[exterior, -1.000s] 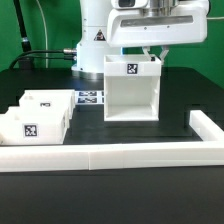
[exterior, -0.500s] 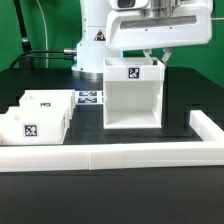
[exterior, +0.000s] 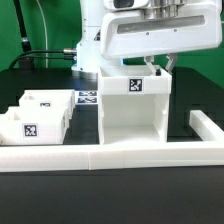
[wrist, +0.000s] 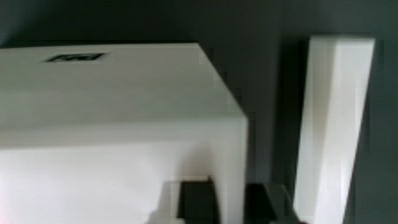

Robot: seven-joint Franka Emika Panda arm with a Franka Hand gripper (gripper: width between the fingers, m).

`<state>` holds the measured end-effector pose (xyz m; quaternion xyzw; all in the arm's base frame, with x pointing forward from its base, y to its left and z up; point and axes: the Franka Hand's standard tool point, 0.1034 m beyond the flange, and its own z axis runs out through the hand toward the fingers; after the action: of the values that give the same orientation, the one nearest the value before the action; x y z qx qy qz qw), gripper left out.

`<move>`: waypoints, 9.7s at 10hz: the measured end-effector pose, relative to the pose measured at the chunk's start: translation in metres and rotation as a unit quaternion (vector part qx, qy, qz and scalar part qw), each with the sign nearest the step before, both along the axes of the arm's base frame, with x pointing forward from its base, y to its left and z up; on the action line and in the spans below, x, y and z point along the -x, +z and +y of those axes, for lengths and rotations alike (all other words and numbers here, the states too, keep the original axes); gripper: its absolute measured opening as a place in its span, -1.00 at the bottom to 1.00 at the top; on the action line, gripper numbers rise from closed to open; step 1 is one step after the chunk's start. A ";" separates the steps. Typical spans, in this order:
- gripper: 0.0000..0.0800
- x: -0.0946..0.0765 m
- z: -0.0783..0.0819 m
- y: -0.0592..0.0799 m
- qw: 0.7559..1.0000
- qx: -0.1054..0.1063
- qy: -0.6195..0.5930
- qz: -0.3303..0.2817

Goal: Assemble drawer

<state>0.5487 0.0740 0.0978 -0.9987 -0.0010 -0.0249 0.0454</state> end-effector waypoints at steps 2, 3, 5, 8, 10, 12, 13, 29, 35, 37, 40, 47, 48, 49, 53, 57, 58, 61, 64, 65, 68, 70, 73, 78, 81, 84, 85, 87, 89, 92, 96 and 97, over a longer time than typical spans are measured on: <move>-0.90 -0.007 0.000 0.001 1.000 0.000 0.001 -0.006; -0.90 -0.008 0.000 0.002 1.000 -0.001 -0.005 -0.007; -0.90 -0.009 0.001 0.003 0.999 -0.004 -0.044 -0.006; -0.90 -0.009 0.005 0.001 0.987 -0.014 -0.159 0.003; -0.90 -0.019 0.010 0.000 0.954 -0.024 -0.297 0.007; -0.89 -0.024 0.010 0.002 0.937 -0.029 -0.348 0.009; -0.89 -0.025 0.012 0.003 0.929 -0.034 -0.368 0.012; -0.89 -0.070 0.037 0.000 0.759 -0.088 -0.642 0.065; -0.89 -0.090 0.037 0.000 0.751 -0.087 -0.650 0.077; -0.89 -0.089 0.037 0.000 0.751 -0.087 -0.649 0.078; -0.47 -0.091 0.037 0.002 0.754 -0.089 -0.647 0.075; 0.62 -0.082 0.039 0.012 0.791 -0.089 -0.601 0.067; 0.62 -0.071 0.036 0.021 0.808 -0.090 -0.579 0.065; 0.62 -0.061 0.032 0.028 0.818 -0.091 -0.564 0.065; 0.62 -0.047 0.024 0.040 0.841 -0.099 -0.528 0.056; 0.62 -0.033 0.007 0.053 0.958 -0.075 -0.276 0.028; 0.62 -0.028 0.002 0.056 0.973 -0.071 -0.220 0.014; 0.62 -0.026 -0.001 0.054 0.988 -0.066 -0.143 -0.005; 0.62 0.007 -0.043 0.038 0.998 -0.037 -0.046 0.006; 0.62 0.017 -0.062 0.037 0.999 -0.033 -0.040 0.007; 0.62 0.030 -0.099 0.028 0.999 -0.027 -0.033 0.013; 0.62 0.030 -0.098 0.027 0.999 -0.027 -0.031 0.013; 0.62 0.034 -0.110 0.018 0.999 -0.018 -0.031 0.024; 0.62 0.028 -0.160 -0.016 0.999 0.014 -0.028 0.037; 0.62 0.027 -0.158 -0.015 0.999 0.014 -0.027 0.036; 0.62 0.029 -0.163 -0.029 0.999 0.023 -0.029 0.033; 0.62 0.030 -0.165 -0.038 0.999 0.026 -0.029 0.035; 0.62 0.031 -0.173 -0.051 0.999 0.034 -0.020 0.031; 0.62 0.034 -0.174 -0.066 0.998 0.041 -0.018 0.032; 0.62 0.040 -0.175 -0.086 0.998 0.047 -0.013 0.038; 0.62 0.043 -0.176 -0.090 0.998 0.048 -0.010 0.040; 0.29 0.043 -0.176 -0.090 0.998 0.048 -0.010 0.040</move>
Offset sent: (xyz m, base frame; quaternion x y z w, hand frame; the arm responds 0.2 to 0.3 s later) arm 0.0000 0.0000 0.0000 0.0000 0.0000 0.0000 1.0000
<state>0.5058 -0.1016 0.0074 -0.9998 0.0092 0.0150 -0.0033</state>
